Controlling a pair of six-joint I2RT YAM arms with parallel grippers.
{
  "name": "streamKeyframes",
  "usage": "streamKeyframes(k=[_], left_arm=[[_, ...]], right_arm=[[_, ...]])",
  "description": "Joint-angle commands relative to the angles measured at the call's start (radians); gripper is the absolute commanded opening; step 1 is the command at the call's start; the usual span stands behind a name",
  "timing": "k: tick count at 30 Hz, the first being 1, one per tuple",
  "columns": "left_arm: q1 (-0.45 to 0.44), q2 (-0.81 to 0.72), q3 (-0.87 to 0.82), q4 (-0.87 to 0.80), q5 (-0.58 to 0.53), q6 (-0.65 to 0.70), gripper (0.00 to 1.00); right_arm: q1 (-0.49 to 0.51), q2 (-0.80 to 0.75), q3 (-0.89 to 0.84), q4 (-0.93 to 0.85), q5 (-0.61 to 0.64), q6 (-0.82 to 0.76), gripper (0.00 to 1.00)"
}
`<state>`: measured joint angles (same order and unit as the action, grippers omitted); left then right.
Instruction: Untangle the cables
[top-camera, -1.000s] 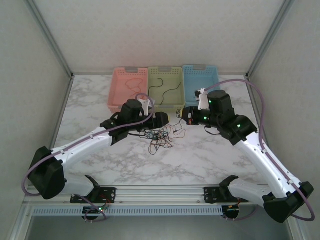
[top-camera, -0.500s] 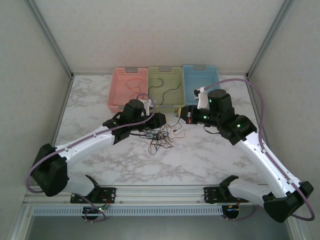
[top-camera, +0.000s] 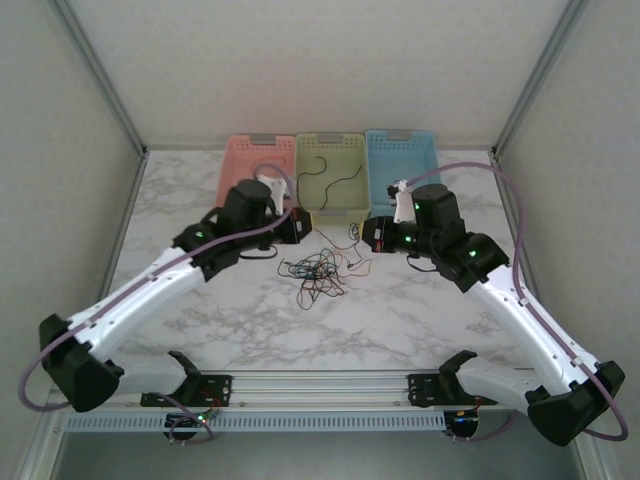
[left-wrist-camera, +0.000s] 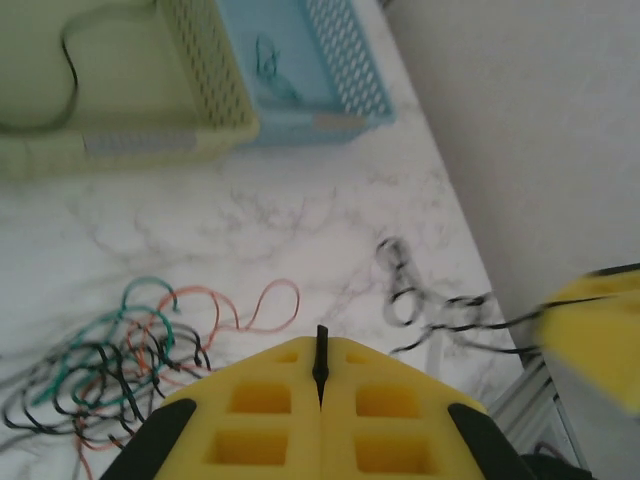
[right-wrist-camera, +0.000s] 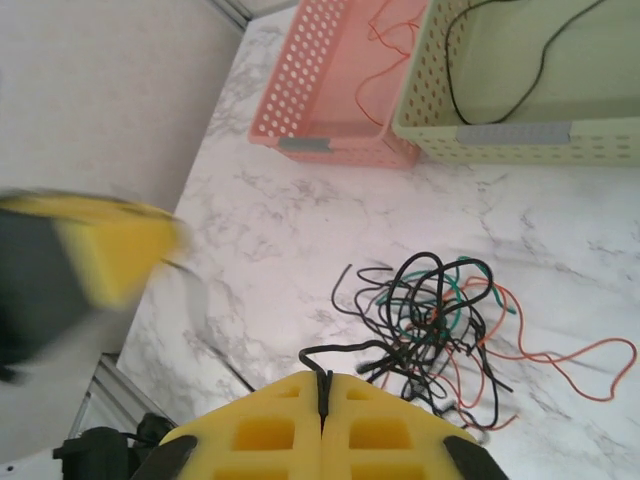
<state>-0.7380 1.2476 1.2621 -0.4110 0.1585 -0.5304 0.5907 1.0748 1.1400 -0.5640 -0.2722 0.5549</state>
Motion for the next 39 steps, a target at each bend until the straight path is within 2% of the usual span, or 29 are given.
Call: streamKeyframes(k=[1,3,5,8,12,15,21,26,34,39], left_arm=[[0.005,-0.052,0.163,-0.221,-0.118,0.119,0.0],[0.006,-0.06,0.26,-0.287,-0.107,0.14,0.0],[0.006,-0.074,0.342,-0.327,-0.084,0.158,0.0],[0.006,-0.078,0.474,-0.397,-0.075,0.181,0.0],[0.006,-0.047,0.647,-0.492,-0.08,0.209,0.0],[0.006,-0.032,0.721,-0.522,-0.096,0.213,0.0],[0.006,-0.021,0.755,-0.481,-0.063,0.196,0.0],[0.006,-0.001,0.757,-0.447,-0.1,0.176,0.0],[0.006,0.042,0.789,-0.427,-0.154,0.16,0.0],[0.006,0.058,0.784,-0.396,-0.252,0.127,0.0]], right_arm=[[-0.003,-0.03,-0.029,0.031,0.014,-0.024,0.27],[-0.004,-0.027,-0.034,0.053,-0.022,-0.042,0.44],[-0.003,-0.02,-0.039,0.082,-0.072,-0.056,0.54],[-0.003,-0.01,-0.069,0.174,-0.158,-0.067,0.6],[0.025,0.017,-0.132,0.391,-0.277,-0.051,0.66],[0.096,0.059,-0.147,0.518,-0.29,-0.1,0.67],[0.201,0.109,-0.19,0.82,-0.288,-0.185,0.69],[0.236,0.147,-0.135,0.784,-0.252,-0.231,0.69],[0.261,0.12,-0.255,1.007,-0.218,-0.297,0.68],[0.286,0.128,-0.219,0.979,-0.191,-0.3,0.67]])
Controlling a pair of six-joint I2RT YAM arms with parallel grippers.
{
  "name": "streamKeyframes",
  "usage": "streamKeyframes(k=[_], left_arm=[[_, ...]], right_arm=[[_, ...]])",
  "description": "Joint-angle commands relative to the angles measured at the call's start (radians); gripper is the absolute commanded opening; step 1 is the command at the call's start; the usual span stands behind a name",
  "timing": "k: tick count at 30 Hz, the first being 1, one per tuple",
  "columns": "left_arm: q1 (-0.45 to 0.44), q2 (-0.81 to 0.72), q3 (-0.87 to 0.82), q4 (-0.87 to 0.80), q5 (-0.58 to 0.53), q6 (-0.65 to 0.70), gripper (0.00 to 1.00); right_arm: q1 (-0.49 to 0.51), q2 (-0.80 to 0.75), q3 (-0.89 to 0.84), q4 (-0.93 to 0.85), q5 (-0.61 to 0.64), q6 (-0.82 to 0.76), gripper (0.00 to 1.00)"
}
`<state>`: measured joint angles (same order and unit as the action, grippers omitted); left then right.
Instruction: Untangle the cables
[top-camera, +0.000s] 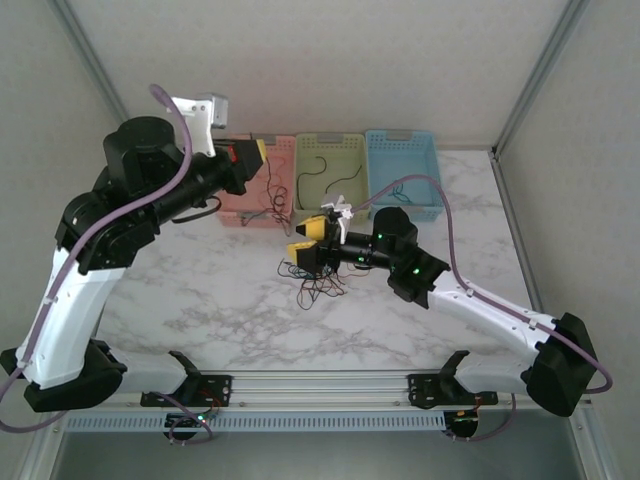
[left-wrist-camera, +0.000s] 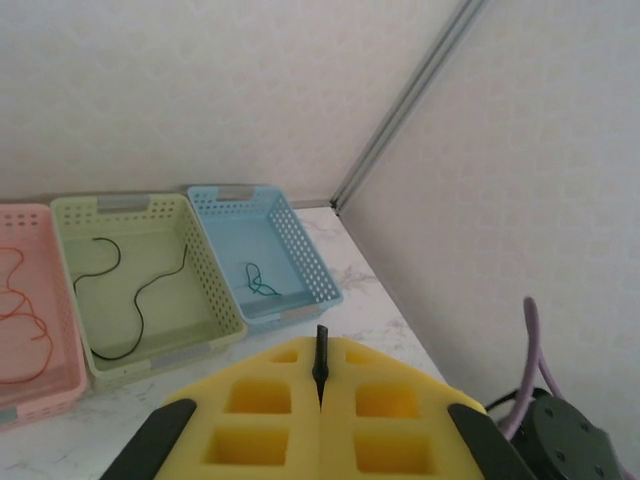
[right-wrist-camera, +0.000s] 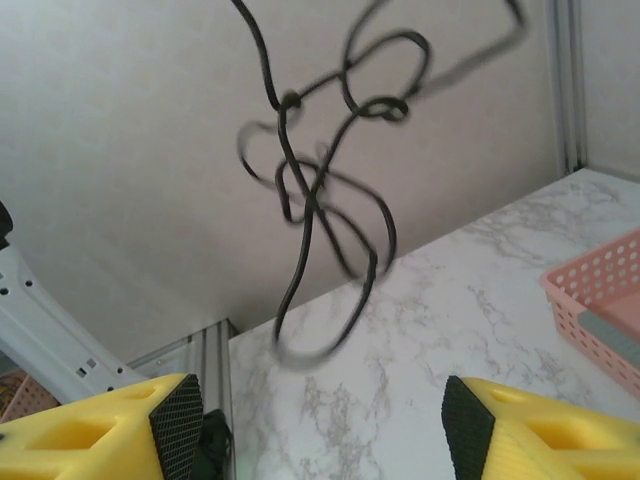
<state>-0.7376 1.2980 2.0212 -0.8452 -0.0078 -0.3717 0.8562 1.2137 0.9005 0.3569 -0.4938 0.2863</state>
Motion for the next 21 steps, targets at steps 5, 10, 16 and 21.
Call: streamKeyframes(k=[5,10,16,21], left_arm=[[0.006,0.046,0.036,0.051,-0.214,-0.032,0.0],[0.006,0.07,0.037,0.079,-0.294,-0.043,0.0],[0.006,0.081,0.037,0.1,-0.338,-0.065,0.0],[0.006,0.089,0.037,0.102,-0.373,-0.078,0.0]], right_arm=[[0.045,0.009,0.046,0.042,0.21,0.103,0.63],[0.092,0.028,0.064,0.065,0.268,0.158,0.63],[0.115,0.099,0.146,0.042,0.306,0.173,0.63],[0.137,0.164,0.222,0.058,0.338,0.206,0.61]])
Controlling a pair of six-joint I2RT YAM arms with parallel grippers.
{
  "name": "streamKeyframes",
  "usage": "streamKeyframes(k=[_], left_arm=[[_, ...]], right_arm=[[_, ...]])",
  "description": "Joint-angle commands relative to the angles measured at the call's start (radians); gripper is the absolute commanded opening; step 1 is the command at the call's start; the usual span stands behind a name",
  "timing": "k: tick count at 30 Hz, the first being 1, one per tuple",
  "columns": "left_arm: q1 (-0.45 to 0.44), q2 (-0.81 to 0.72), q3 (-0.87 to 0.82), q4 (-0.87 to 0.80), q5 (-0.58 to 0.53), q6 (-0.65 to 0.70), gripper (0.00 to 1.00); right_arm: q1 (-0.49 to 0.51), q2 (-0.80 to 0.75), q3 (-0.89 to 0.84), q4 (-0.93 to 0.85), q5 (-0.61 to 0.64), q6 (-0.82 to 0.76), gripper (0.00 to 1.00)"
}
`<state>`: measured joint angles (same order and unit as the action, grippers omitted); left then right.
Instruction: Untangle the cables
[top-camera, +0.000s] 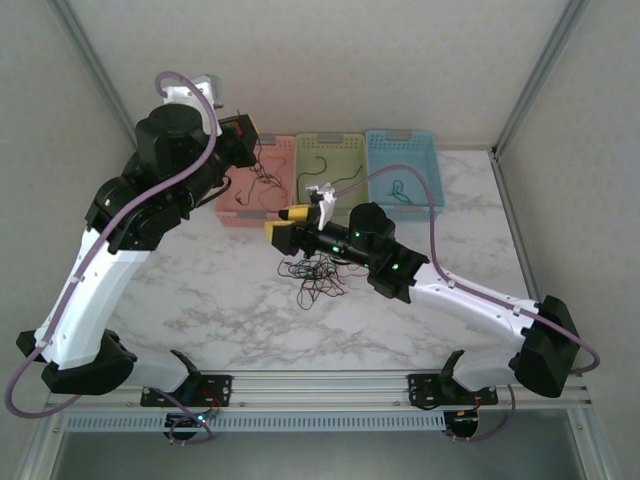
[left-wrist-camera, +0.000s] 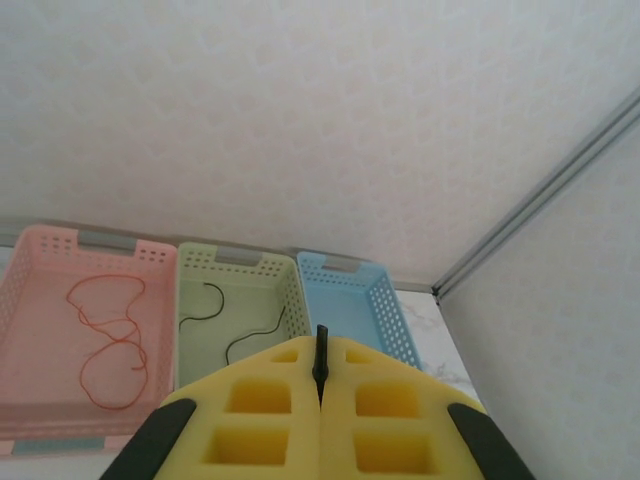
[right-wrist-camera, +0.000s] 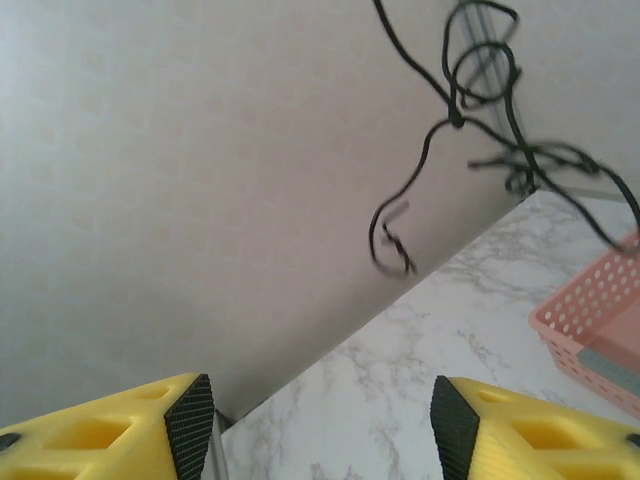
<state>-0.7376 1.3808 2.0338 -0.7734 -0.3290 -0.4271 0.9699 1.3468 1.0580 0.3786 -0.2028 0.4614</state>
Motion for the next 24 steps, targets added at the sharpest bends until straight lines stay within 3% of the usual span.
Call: streamKeyframes(k=[1,11,18,24], left_arm=[[0.006,0.006,0.025,0.032,-0.056,-0.027,0.0],[0.006,0.006,0.026,0.035,-0.074,-0.019,0.0],[0.006,0.0,0.029,0.033,-0.067,-0.011,0.0],[0.006,0.003,0.026,0.031,-0.064,-0.01,0.0]], right_arm=[[0.027,0.045,0.082,0.032,0.055,0.037,0.61],[0.026,0.161,0.184,-0.026,0.186,0.058,0.56],[0.027,0.214,0.233,-0.031,0.135,0.053,0.35],[0.026,0.214,0.236,-0.025,0.112,0.053,0.43]])
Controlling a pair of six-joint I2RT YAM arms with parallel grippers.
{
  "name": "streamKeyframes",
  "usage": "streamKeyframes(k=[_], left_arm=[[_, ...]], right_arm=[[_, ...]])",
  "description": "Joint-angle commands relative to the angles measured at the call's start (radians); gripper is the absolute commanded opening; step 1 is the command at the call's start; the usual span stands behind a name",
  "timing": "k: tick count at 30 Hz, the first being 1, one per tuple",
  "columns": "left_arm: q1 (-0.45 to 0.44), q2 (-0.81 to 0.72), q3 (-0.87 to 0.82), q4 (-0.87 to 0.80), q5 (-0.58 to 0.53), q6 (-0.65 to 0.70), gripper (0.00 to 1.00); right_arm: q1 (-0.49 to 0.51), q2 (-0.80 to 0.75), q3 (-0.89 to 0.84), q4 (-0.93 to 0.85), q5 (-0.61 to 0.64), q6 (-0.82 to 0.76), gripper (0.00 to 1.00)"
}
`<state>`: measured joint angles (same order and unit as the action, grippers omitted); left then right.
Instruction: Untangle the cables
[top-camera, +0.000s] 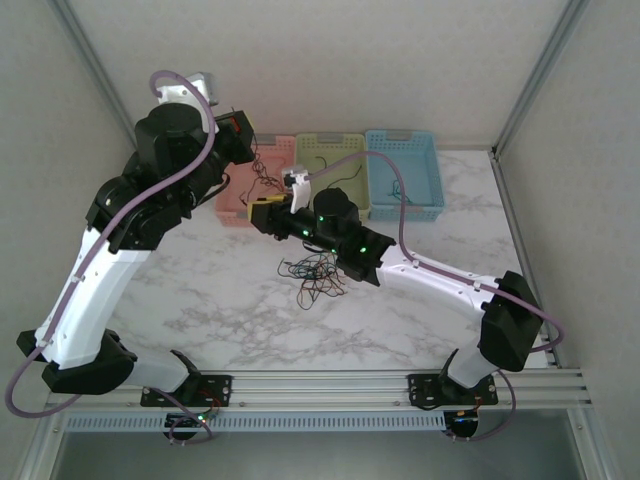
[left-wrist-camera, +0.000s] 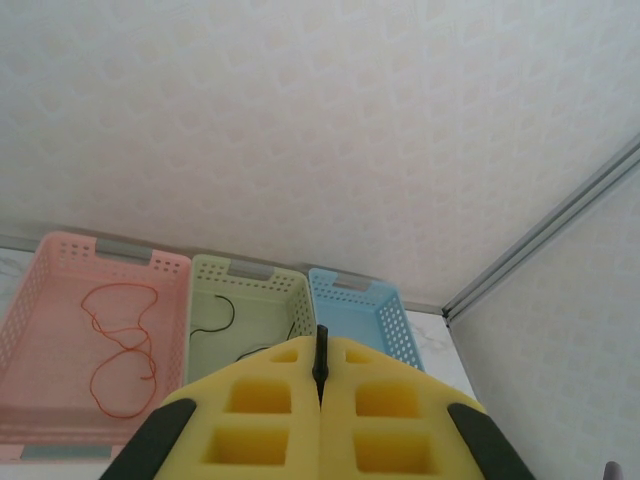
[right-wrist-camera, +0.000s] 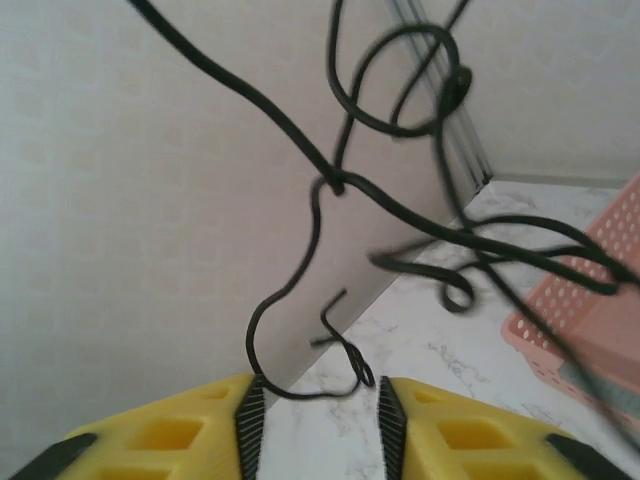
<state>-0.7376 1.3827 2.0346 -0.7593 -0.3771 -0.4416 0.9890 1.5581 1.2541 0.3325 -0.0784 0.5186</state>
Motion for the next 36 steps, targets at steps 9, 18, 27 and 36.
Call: streamKeyframes(k=[9,18,27,36], left_arm=[[0.006,0.001,0.02,0.016,-0.01,0.006,0.0],[0.006,-0.007,0.013,0.015,0.003,0.004,0.0],[0.006,-0.025,-0.013,0.036,-0.002,0.011,0.0],[0.036,-0.042,0.015,0.028,-0.084,0.078,0.0]], right_arm=[[0.008,0.0,0.039,0.006,-0.006,-0.012,0.51],[0.008,0.02,0.064,0.005,-0.009,-0.026,0.26],[0.008,0.003,0.049,-0.013,-0.01,-0.045,0.0],[0.003,-0.09,-0.046,-0.148,-0.071,-0.199,0.0]])
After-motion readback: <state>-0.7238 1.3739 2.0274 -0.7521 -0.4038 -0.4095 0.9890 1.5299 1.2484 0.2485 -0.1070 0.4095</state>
